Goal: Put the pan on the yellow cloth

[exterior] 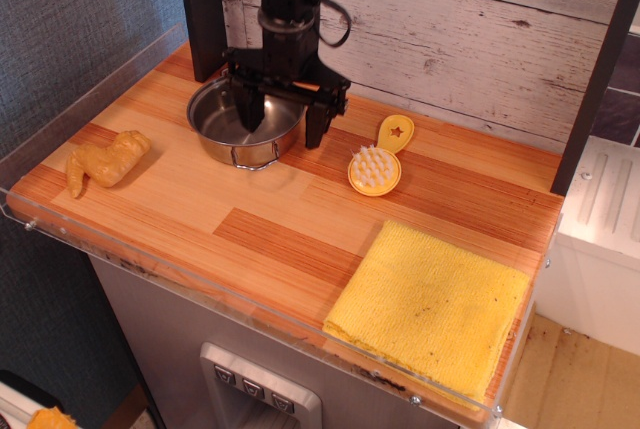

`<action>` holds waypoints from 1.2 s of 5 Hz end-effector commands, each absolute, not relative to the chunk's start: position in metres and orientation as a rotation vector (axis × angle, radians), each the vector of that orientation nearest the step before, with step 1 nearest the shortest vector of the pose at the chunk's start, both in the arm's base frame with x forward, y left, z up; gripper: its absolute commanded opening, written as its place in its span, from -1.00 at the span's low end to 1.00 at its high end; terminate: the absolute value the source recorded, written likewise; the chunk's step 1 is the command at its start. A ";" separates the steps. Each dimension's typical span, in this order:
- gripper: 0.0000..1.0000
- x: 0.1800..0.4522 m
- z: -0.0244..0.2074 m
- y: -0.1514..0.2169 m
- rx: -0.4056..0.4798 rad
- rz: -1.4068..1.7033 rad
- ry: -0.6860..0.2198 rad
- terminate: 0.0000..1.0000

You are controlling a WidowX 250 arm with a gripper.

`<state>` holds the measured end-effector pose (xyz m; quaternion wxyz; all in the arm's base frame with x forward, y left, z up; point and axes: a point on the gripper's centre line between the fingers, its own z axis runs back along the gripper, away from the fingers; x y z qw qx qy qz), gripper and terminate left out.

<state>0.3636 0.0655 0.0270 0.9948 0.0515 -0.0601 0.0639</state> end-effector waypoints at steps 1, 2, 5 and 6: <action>-1.00 0.365 0.033 0.073 0.093 0.147 -0.154 -1.00; -1.00 0.364 0.034 0.071 0.080 0.150 -0.156 -1.00; -1.00 0.361 0.057 0.065 0.032 0.132 -0.182 -1.00; -1.00 0.355 0.095 0.049 0.038 0.036 -0.187 -1.00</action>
